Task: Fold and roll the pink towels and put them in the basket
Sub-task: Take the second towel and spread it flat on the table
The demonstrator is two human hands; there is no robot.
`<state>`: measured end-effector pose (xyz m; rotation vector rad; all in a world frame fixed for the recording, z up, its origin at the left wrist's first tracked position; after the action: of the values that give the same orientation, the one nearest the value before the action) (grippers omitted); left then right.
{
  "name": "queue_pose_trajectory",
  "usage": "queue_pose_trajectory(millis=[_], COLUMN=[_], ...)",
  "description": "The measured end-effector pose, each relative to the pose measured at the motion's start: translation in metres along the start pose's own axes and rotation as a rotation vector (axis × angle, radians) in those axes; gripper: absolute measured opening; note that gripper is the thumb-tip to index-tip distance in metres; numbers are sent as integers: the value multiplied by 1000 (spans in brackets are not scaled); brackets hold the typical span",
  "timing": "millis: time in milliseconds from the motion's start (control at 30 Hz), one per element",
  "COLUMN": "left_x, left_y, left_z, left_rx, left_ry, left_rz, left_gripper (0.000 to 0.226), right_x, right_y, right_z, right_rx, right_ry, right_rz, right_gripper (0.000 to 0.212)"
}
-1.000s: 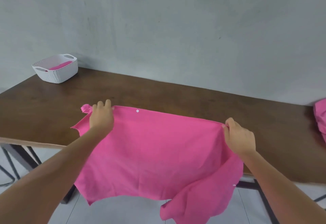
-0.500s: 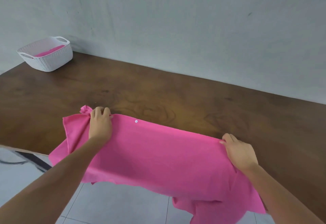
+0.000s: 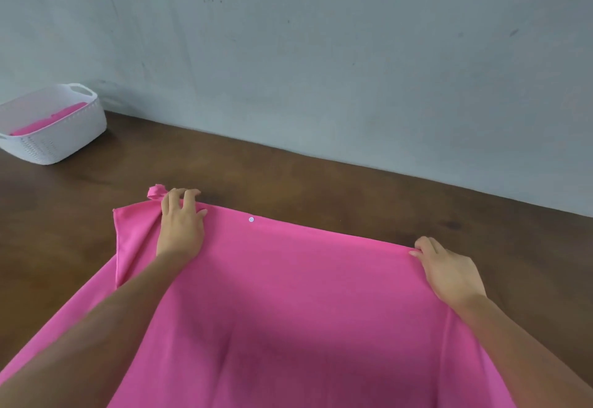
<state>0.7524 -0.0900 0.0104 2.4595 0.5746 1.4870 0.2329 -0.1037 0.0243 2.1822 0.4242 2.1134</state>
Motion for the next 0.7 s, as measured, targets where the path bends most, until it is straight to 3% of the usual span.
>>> queue_pose_trajectory(millis=[367, 700], left_x=[-60, -89], left_y=[141, 216], left_z=[10, 10], left_rx=[-6, -192], left_ry=[14, 249], left_rz=[-27, -61], left_gripper=[19, 18], right_x=[-31, -50], right_y=[129, 213], right_z=[-5, 8], right_rx=[-55, 149], right_ry=[-90, -226], right_rz=[1, -375], right_gripper=[20, 37])
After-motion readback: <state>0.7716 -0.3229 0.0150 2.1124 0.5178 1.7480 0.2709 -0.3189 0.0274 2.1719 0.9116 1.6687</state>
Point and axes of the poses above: each hand's wrist, its own y-axis towards the middle knuckle, its own x-axis out of the back of the hand, z = x × y, the point moved 6 cm from there along y, towards the middle knuckle, and after that the axes turned 8 degrees about -x, right-handed, at the moved point
